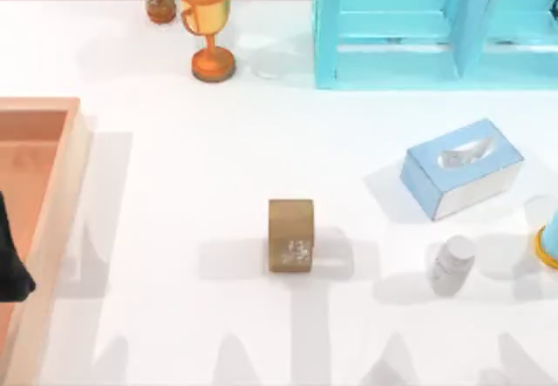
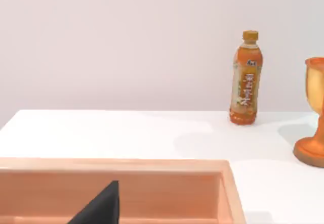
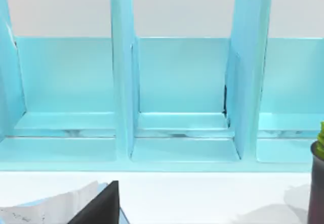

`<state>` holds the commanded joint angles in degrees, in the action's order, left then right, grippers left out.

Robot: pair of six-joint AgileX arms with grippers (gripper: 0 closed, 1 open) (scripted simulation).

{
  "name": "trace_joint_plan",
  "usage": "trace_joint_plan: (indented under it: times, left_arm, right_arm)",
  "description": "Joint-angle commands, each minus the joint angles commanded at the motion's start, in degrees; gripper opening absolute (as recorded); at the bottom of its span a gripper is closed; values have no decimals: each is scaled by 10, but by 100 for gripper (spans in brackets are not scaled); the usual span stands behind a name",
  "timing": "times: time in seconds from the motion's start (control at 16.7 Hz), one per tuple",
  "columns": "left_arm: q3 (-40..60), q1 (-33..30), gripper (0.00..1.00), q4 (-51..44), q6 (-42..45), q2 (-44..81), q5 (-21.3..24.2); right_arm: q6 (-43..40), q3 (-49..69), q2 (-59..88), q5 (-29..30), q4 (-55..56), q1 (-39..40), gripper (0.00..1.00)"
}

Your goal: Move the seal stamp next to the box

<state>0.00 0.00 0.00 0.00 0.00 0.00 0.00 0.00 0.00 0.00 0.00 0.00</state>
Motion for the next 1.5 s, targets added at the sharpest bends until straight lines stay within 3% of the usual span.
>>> trace_joint_plan:
  times: [0.24, 0.54, 1.5]
  left_arm:
    - [15, -6, 100, -10, -5, 16, 0]
    - [133, -51, 100, -93, -49, 147, 0]
    - [876, -336, 100, -615, -323, 962, 0]
  right_arm:
    - [0, 0, 0, 0, 0, 0, 100]
    - [0, 0, 0, 0, 0, 0, 100]
    - [0, 0, 0, 0, 0, 0, 100]
